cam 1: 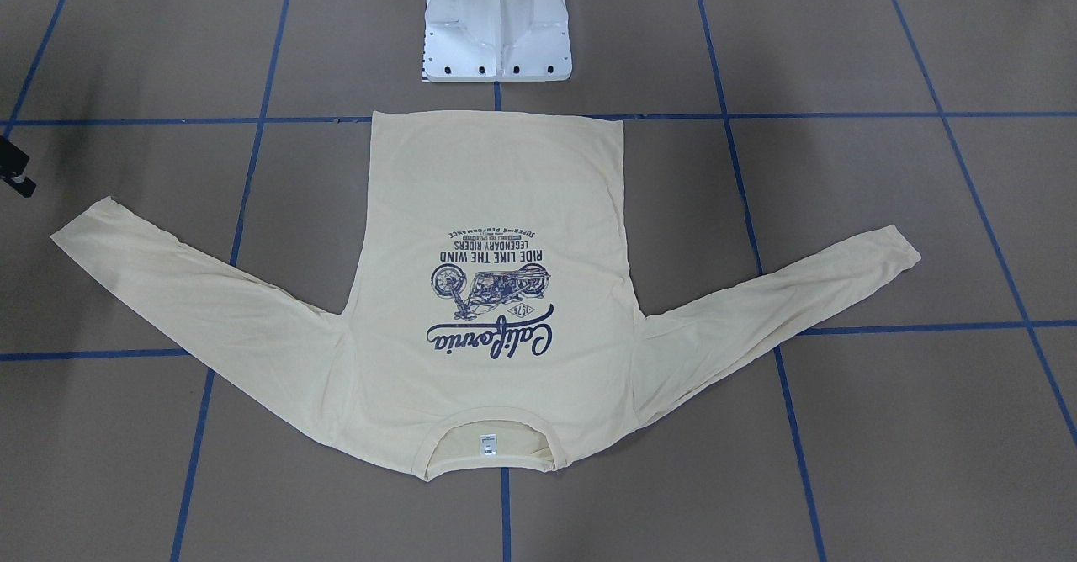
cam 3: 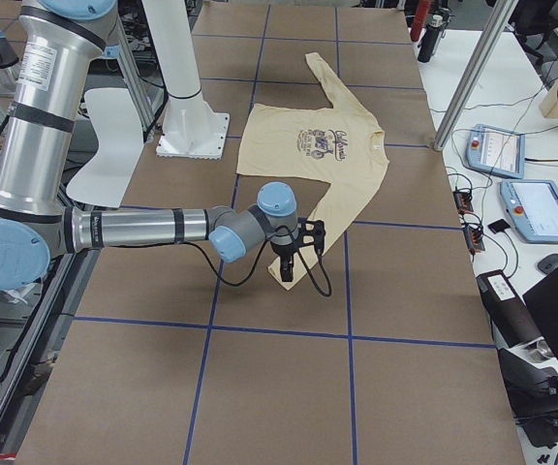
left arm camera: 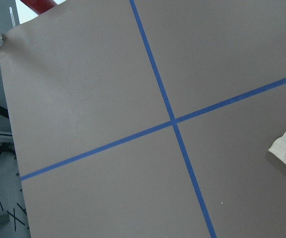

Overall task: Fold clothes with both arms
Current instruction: 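Move the right gripper down to the sleeve cuff nearest it, then close the right gripper on the beige sleeve cuff and lift it, then carry the held sleeve across the shirt chest toward the other sleeve, then release the sleeve and withdraw the right arm while the left gripper approaches the other cuff, then lower the left gripper onto the other sleeve cuff and grasp it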

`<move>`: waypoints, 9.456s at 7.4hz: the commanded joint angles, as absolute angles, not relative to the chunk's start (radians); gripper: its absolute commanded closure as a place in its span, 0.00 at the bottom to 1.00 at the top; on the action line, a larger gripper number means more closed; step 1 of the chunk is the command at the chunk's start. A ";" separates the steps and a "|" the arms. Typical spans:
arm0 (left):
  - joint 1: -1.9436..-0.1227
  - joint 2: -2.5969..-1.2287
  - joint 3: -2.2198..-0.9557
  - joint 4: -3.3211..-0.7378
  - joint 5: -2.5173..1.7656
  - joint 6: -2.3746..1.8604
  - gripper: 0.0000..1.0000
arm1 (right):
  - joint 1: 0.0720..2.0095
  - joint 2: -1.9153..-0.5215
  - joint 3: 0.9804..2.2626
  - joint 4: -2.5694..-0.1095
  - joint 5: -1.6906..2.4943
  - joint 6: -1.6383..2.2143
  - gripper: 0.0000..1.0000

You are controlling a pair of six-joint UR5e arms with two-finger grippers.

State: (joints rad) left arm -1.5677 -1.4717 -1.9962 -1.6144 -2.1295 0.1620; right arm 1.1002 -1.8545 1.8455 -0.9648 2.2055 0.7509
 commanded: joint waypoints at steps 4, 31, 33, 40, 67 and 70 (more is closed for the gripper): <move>-1.551 -1.497 -1.980 -1.624 -2.131 0.163 0.00 | 0.940 -1.821 1.635 -0.601 2.060 0.976 0.30; -1.551 -1.496 -1.956 -1.624 -2.204 0.163 0.00 | 1.049 -1.511 1.900 -1.115 2.201 1.121 1.00; -1.551 -1.496 -1.956 -1.623 -2.215 0.163 0.00 | 0.953 -1.235 1.899 -1.376 2.143 1.249 1.00; -1.551 -1.496 -1.956 -1.621 -2.217 0.163 0.00 | 0.724 -0.426 1.387 -1.577 1.883 1.544 1.00; -0.973 -1.428 -1.622 -2.459 -2.051 -0.549 0.00 | 1.347 -1.611 1.934 -1.571 2.341 0.258 0.00; -0.904 -1.427 -1.611 -2.465 -2.052 -0.548 0.18 | 1.347 -1.611 1.936 -1.571 2.342 0.259 0.00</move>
